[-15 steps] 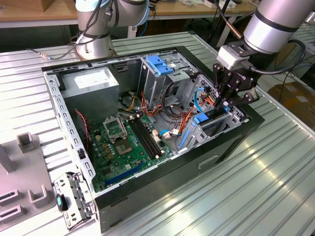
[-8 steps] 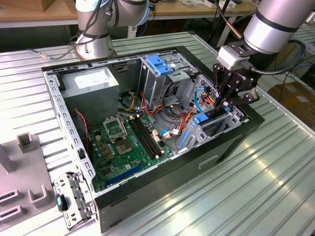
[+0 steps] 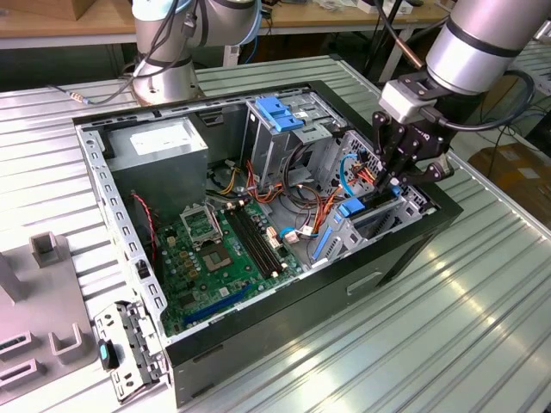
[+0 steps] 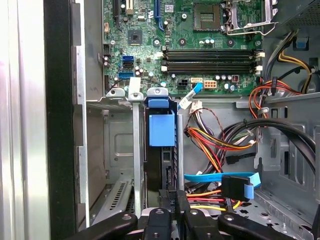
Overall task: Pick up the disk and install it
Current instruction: 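Insert the disk into the insertion slot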
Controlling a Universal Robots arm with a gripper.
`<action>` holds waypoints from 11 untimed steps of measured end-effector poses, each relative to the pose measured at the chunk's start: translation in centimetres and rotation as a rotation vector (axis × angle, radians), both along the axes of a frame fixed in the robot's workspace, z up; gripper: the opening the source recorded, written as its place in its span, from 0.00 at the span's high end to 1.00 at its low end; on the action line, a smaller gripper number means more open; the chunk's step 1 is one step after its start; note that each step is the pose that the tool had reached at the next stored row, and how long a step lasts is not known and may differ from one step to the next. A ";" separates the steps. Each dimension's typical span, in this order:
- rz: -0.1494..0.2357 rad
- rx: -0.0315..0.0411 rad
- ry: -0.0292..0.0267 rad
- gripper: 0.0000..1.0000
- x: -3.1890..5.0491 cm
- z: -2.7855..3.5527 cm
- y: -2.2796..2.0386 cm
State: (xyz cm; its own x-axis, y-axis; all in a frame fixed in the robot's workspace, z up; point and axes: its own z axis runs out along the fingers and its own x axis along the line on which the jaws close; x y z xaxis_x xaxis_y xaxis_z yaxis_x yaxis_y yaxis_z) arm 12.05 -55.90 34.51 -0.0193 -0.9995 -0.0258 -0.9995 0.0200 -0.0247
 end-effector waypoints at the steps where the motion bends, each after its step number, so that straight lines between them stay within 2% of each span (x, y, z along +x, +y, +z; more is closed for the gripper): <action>1: 0.000 0.0003 0.0000 0.83 0.00 -0.05 0.00; 11: 0.000 0.0008 0.0000 0.83 0.00 -0.39 -0.05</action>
